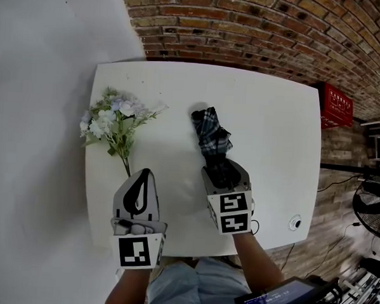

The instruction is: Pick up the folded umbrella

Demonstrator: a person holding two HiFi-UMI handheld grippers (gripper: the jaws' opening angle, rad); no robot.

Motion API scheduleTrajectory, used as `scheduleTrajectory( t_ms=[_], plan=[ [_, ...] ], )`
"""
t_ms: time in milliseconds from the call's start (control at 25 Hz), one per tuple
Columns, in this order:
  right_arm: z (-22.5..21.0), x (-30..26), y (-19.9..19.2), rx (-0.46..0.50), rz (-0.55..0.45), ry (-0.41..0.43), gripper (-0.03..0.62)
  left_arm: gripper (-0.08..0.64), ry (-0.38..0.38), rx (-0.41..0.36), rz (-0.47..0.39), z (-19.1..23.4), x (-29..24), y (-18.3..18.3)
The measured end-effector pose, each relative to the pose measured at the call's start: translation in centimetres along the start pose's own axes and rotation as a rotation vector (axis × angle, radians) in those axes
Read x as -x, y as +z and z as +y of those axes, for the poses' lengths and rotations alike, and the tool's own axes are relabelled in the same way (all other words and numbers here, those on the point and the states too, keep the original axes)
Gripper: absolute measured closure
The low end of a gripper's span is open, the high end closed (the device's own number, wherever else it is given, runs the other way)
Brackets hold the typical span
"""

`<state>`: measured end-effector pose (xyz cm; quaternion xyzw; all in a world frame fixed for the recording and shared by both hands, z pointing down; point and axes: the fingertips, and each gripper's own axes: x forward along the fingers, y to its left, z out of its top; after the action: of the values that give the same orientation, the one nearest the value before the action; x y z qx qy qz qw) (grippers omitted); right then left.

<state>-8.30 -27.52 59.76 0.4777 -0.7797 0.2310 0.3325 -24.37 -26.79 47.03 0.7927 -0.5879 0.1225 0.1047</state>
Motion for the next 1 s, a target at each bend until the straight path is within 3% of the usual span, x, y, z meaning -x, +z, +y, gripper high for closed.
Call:
scheduleTrajectory(
  t_ms=[160,560,1000],
  plan=[
    [-0.1,0.0,0.0,-0.015,-0.010,-0.005,0.369,0.553,0.018,0.031,0.038,0.0,0.2,-0.5],
    [-0.3,0.1,0.0,-0.030,-0.021,-0.003,0.399,0.554,0.033,-0.014,0.021,0.3,0.7,-0.3],
    [-0.3,0.3,0.2,-0.056,-0.047,0.017,0.407,0.554,0.042,0.006,0.013,-0.4,1.3,0.4]
  ],
)
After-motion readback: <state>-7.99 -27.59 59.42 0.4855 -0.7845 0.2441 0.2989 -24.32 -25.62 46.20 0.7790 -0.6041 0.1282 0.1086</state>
